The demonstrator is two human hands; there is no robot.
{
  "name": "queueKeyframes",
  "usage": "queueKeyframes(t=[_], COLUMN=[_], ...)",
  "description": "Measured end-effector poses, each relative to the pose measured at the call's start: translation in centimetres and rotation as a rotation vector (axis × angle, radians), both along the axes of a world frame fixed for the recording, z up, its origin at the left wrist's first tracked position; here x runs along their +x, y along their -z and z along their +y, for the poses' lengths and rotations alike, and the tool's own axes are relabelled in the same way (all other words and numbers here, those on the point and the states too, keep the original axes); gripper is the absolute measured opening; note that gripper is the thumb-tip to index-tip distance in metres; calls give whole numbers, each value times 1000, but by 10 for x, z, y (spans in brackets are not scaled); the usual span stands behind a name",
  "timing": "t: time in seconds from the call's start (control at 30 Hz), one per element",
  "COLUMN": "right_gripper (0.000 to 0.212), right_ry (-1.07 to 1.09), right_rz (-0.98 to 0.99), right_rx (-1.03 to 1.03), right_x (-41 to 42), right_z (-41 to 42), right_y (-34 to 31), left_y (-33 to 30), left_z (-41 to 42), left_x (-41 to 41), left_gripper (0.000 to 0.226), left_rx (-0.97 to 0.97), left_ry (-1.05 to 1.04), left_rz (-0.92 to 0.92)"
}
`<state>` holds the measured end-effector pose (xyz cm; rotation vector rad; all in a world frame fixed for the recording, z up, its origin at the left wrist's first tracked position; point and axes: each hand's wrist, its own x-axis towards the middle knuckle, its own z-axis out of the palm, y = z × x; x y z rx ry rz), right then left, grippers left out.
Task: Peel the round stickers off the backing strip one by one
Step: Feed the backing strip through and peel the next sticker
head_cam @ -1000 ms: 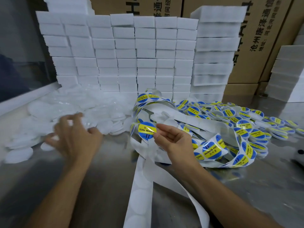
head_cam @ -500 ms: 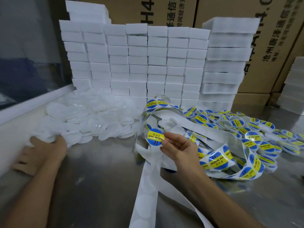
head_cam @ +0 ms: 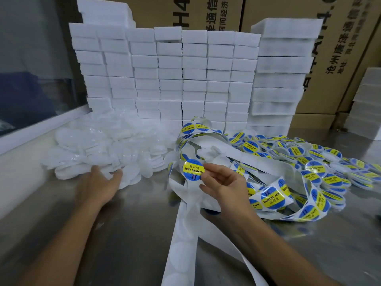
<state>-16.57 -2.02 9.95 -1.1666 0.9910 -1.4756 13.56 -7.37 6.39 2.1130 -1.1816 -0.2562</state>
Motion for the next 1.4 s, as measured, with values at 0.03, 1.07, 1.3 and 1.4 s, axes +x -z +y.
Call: queueKeyframes(t=[0.03, 1.07, 1.3, 1.4], right_gripper=[20, 11, 2, 4], right_ry=[0, -49, -54, -54], right_rz=[7, 4, -8, 2], right_rx=[-2, 74, 95, 101], right_x=[0, -2, -3, -4], right_z=[0, -2, -2, -3], right_y=[0, -1, -3, -2], left_y=[0, -16, -18, -16], left_z=[0, 24, 27, 25], left_x=[-4, -66, -70, -77], left_gripper=[72, 33, 43, 15], left_rx=[-15, -78, -216, -203], left_ry=[31, 519, 648, 708], left_rz=[-26, -431, -505, -529])
